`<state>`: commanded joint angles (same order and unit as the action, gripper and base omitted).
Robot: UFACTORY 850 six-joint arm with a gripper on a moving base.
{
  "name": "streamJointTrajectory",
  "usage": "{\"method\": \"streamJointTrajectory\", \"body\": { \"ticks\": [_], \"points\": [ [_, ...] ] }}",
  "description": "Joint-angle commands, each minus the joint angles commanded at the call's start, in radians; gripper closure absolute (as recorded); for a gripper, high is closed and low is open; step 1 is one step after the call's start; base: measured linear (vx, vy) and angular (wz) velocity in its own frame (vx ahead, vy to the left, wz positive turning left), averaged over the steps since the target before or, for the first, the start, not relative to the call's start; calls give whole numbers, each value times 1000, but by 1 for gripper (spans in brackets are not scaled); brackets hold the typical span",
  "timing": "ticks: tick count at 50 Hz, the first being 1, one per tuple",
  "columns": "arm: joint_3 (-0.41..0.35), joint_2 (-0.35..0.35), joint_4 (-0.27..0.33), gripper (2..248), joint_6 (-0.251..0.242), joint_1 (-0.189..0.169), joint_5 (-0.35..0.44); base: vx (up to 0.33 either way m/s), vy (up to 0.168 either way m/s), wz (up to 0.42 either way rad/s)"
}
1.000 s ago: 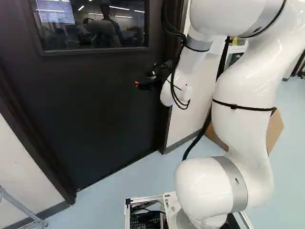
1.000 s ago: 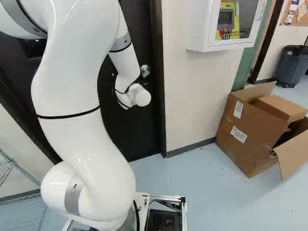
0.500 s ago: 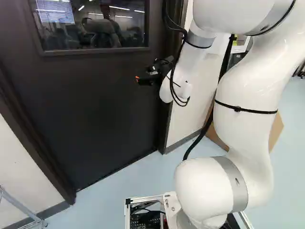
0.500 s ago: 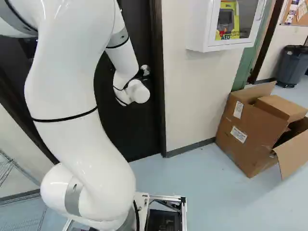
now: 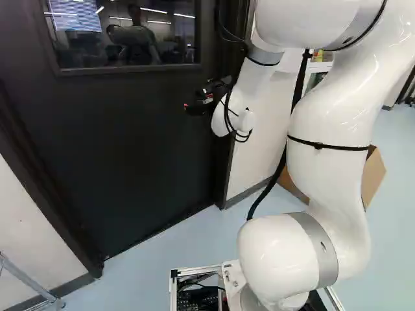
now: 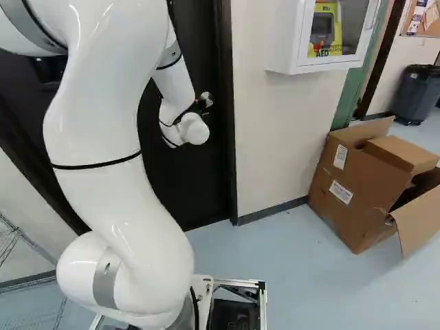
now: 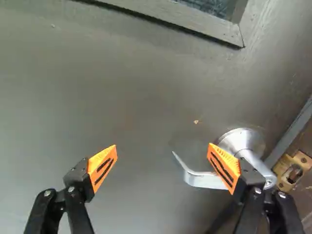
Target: Open the door and move inside
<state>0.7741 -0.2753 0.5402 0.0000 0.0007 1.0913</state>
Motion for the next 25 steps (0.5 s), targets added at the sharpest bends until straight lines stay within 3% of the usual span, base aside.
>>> {"method": "streamJointTrajectory", "body": {
  "ticks": [25],
  "points": [
    [-5,-46,-1,3,0,3,-1,0,0,0]
  ]
}}
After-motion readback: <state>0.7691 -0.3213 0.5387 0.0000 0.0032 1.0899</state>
